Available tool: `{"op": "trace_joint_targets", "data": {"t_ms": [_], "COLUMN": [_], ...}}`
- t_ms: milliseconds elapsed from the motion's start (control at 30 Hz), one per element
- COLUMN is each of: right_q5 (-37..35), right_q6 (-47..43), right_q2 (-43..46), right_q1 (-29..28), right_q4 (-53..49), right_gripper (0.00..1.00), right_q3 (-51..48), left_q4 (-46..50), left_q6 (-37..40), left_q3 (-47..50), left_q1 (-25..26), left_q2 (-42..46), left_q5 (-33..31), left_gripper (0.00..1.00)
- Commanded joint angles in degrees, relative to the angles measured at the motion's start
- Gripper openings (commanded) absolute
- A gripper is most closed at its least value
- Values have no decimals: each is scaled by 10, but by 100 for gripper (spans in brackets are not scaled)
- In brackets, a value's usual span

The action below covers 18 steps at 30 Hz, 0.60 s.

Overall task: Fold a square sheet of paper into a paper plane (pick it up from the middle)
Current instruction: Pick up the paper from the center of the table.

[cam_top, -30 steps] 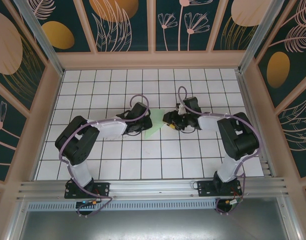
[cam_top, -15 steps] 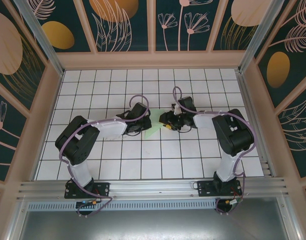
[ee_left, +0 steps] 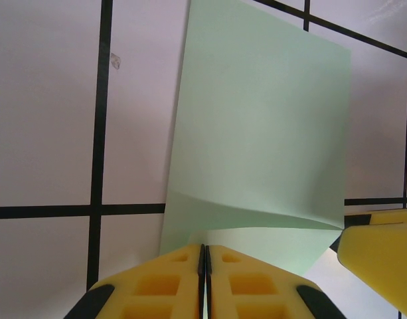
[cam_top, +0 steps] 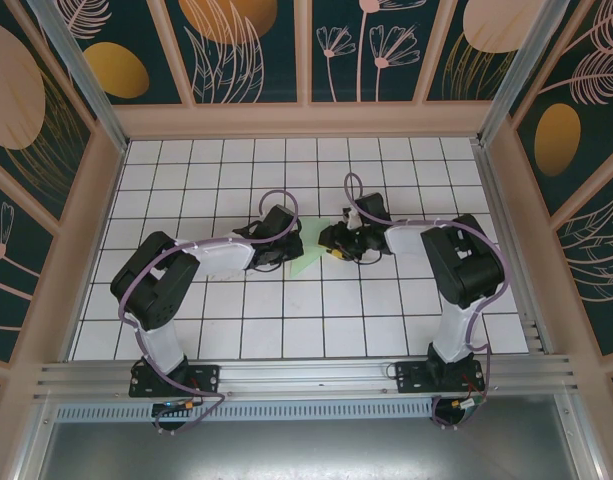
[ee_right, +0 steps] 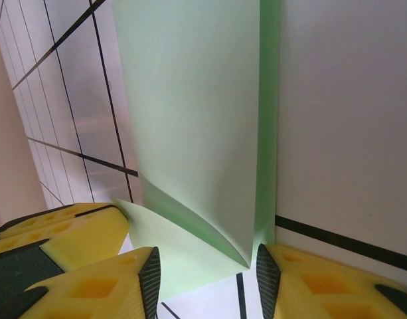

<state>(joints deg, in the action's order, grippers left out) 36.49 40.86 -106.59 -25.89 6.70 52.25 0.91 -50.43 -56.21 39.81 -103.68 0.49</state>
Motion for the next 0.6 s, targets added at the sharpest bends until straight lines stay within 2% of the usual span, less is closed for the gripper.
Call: {"op": "trace_joint_targets", "data": {"t_ms": [0, 233, 567], "right_q5": [34, 76, 88], "right_q6": [-5, 4, 9], "right_q2": [-6, -1, -24], "right_q1": [-6, -7, -8], "right_q4": [26, 76, 87], "right_gripper": [44, 39, 34], "right_q3": [11, -7, -1], "left_q4": [15, 16, 21], "left_q6": [0, 0, 0], "left_q3": [-6, -5, -6], "left_q1": [0, 0, -1], "left_q2": [-5, -6, -2], "left_q5": [-14, -17, -22], "left_gripper": [13, 13, 14]}}
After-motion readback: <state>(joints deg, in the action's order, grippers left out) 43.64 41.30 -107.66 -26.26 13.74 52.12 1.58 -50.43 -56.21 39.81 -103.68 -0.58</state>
